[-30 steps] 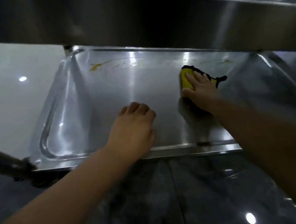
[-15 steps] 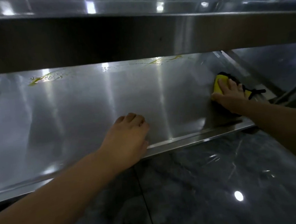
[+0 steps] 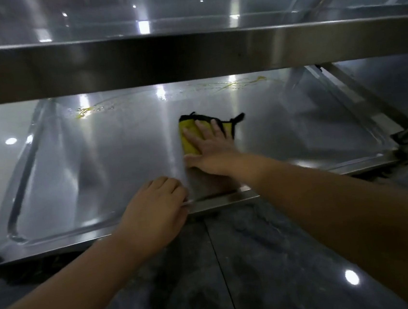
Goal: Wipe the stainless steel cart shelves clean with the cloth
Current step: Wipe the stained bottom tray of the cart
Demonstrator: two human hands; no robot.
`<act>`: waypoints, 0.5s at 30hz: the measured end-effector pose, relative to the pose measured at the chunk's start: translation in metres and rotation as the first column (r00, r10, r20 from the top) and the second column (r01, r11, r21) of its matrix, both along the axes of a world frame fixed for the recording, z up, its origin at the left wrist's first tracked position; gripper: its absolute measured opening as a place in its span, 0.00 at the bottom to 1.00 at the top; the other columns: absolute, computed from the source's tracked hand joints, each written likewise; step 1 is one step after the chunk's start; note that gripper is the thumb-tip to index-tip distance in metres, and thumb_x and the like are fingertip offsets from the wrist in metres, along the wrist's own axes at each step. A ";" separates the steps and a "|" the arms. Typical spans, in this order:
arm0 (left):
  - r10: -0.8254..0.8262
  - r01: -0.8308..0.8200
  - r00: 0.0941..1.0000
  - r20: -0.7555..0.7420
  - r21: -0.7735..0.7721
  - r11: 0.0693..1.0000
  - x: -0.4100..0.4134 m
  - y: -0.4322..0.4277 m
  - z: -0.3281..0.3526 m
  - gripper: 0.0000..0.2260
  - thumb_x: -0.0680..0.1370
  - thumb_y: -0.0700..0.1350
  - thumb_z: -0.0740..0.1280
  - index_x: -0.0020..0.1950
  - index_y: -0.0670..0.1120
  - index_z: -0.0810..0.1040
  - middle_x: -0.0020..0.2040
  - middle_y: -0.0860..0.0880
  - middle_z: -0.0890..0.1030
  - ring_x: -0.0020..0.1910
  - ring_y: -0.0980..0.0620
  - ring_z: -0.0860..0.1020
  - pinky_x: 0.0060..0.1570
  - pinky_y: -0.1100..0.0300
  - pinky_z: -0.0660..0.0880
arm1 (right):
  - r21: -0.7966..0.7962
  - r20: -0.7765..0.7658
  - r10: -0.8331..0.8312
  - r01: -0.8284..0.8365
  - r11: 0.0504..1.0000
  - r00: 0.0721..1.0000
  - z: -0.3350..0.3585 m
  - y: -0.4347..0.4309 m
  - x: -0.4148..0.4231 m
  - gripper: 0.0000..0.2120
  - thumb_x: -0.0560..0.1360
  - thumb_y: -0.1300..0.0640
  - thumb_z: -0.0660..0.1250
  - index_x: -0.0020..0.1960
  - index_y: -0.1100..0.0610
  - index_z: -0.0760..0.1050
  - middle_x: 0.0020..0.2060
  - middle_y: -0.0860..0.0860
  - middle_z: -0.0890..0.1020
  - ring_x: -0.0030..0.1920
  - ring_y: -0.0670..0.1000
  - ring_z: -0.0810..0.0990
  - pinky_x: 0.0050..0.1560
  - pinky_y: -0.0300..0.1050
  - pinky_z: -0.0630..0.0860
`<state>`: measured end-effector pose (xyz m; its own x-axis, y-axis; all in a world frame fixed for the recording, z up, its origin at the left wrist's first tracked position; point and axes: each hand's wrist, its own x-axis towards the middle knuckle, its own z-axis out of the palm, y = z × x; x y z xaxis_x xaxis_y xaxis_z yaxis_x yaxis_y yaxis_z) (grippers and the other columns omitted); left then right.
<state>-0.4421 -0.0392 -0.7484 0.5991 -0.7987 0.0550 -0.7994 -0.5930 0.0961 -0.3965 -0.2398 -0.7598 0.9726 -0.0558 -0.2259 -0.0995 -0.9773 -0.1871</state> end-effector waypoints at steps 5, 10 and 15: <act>0.072 -0.072 0.997 0.009 -0.006 0.997 -0.010 0.042 0.008 0.14 0.70 0.51 0.58 0.41 0.47 0.81 0.40 0.48 0.79 0.38 0.46 0.78 0.37 0.56 0.76 | 0.030 -0.013 0.306 -0.305 0.952 0.952 -0.003 0.086 0.001 0.33 0.78 0.35 0.53 0.76 0.38 0.42 0.77 0.46 0.39 0.76 0.55 0.34 0.72 0.61 0.33; 0.083 -0.081 0.996 -0.038 0.067 0.994 -0.016 0.059 0.010 0.15 0.71 0.53 0.56 0.41 0.50 0.81 0.38 0.51 0.78 0.36 0.48 0.78 0.35 0.56 0.77 | 0.033 -0.030 0.398 -0.397 0.917 0.917 0.001 0.075 -0.009 0.33 0.78 0.39 0.57 0.77 0.39 0.43 0.77 0.46 0.40 0.76 0.54 0.36 0.73 0.59 0.35; -0.096 0.093 0.995 0.028 0.092 0.991 -0.016 0.043 0.020 0.14 0.69 0.52 0.57 0.38 0.48 0.80 0.34 0.50 0.77 0.32 0.47 0.77 0.32 0.58 0.75 | -0.017 -0.096 0.287 -0.290 0.957 0.953 0.010 0.002 -0.043 0.34 0.78 0.40 0.56 0.76 0.38 0.38 0.77 0.45 0.38 0.76 0.53 0.35 0.73 0.60 0.36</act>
<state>-0.4582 0.0034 -0.7287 0.5198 -0.8543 -0.0016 -0.8541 -0.5197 0.0188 -0.4394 -0.2378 -0.7493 0.9235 0.2159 -0.3169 0.1722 -0.9719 -0.1604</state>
